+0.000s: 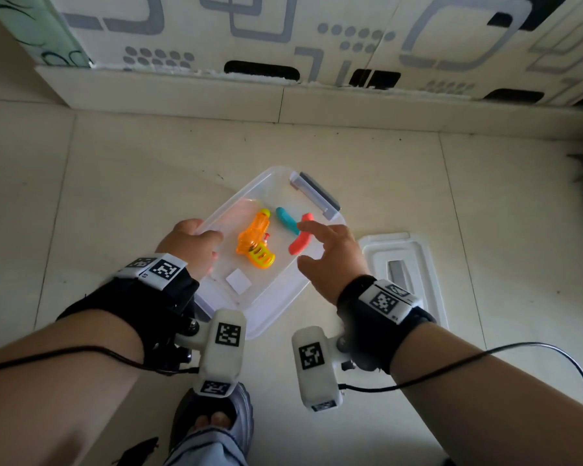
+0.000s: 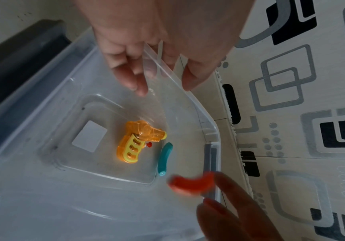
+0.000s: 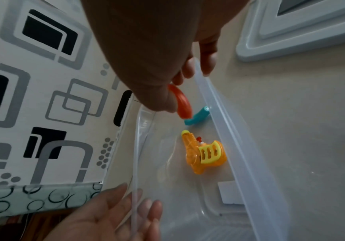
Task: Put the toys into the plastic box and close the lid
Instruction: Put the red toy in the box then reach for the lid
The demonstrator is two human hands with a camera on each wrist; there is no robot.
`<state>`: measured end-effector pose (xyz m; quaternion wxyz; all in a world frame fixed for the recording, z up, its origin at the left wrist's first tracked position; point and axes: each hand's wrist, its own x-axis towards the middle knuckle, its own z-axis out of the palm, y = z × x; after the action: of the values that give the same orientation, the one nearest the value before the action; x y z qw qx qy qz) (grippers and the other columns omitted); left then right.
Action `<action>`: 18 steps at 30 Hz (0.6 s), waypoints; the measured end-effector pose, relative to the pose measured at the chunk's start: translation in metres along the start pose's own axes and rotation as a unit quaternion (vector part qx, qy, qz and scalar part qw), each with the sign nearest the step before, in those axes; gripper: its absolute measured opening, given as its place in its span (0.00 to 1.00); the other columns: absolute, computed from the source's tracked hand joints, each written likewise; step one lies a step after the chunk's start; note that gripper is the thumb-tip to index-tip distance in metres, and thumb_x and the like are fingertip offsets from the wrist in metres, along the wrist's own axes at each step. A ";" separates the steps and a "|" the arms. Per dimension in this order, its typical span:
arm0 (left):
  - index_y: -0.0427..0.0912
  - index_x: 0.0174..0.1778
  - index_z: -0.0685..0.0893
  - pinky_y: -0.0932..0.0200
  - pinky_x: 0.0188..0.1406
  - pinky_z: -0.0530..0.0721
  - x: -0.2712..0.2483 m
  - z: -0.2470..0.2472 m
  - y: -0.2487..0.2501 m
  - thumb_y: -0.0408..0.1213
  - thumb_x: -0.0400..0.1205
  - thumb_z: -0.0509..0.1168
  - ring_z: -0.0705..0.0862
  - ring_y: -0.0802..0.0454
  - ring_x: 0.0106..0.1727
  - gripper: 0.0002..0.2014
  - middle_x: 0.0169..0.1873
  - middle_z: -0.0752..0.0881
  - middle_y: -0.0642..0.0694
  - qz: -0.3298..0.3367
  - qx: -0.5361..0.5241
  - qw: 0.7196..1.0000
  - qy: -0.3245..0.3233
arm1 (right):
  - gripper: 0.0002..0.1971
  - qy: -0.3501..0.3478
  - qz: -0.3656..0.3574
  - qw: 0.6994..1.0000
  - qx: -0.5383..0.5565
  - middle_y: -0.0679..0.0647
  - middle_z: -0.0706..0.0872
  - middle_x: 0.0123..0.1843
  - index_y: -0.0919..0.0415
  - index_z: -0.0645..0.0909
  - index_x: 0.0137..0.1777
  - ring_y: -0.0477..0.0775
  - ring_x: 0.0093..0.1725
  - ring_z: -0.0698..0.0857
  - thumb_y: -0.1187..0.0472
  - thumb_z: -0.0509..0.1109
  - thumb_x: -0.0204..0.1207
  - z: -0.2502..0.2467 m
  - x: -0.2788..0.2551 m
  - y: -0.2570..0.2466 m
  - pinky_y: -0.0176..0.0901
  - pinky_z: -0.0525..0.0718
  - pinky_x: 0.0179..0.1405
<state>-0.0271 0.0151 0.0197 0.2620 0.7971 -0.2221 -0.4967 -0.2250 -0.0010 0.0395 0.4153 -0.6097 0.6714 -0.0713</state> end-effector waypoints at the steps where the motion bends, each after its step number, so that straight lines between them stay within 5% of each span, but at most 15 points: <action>1: 0.44 0.69 0.75 0.41 0.61 0.83 0.001 0.000 -0.001 0.38 0.79 0.63 0.85 0.41 0.49 0.21 0.35 0.81 0.50 0.001 -0.003 1.000 -0.001 | 0.24 0.002 0.002 1.000 0.007 0.51 0.74 0.67 0.42 0.78 0.67 0.54 0.67 0.75 0.61 0.67 0.71 0.001 0.002 -0.001 0.48 0.72 0.72; 4: 0.46 0.61 0.78 0.40 0.61 0.82 0.001 0.000 -0.001 0.42 0.73 0.65 0.87 0.38 0.52 0.19 0.35 0.82 0.50 0.004 -0.006 1.000 -0.005 | 0.27 0.030 0.010 0.999 0.037 0.51 0.73 0.65 0.44 0.74 0.71 0.51 0.60 0.78 0.62 0.67 0.72 0.002 0.006 0.003 0.43 0.77 0.66; 8: 0.51 0.34 0.74 0.35 0.62 0.82 -0.001 0.002 0.003 0.46 0.65 0.60 0.87 0.34 0.57 0.06 0.34 0.81 0.50 0.015 0.017 1.000 0.011 | 0.25 0.101 0.014 0.992 0.074 0.48 0.73 0.58 0.50 0.74 0.70 0.44 0.42 0.76 0.64 0.66 0.72 -0.001 0.007 0.016 0.39 0.76 0.51; 10: 0.53 0.29 0.73 0.33 0.61 0.82 -0.003 0.003 0.005 0.46 0.65 0.59 0.87 0.32 0.57 0.03 0.36 0.81 0.46 0.025 0.033 0.999 0.017 | 0.24 0.144 0.039 0.985 0.091 0.49 0.75 0.58 0.52 0.73 0.69 0.44 0.40 0.76 0.64 0.66 0.72 -0.004 0.010 0.028 0.38 0.73 0.46; 15: 0.50 0.29 0.72 0.34 0.62 0.82 -0.003 0.011 0.009 0.47 0.64 0.59 0.86 0.32 0.57 0.05 0.33 0.80 0.49 0.041 0.056 0.997 0.031 | 0.22 0.169 0.164 0.968 0.087 0.52 0.78 0.63 0.54 0.75 0.67 0.50 0.51 0.76 0.63 0.65 0.72 -0.017 0.016 0.079 0.41 0.72 0.48; 18: 0.47 0.47 0.81 0.36 0.63 0.81 0.003 0.017 0.012 0.49 0.64 0.60 0.86 0.34 0.59 0.19 0.38 0.82 0.48 0.037 0.064 0.997 0.020 | 0.21 0.131 0.228 0.964 0.036 0.56 0.79 0.66 0.55 0.77 0.66 0.56 0.51 0.80 0.62 0.65 0.71 -0.023 0.019 0.116 0.46 0.78 0.51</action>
<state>-0.0428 0.0011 0.0191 0.2331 0.8131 -0.2771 -0.4558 -0.3259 0.0016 -0.0246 0.3511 -0.4106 0.8379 -0.0781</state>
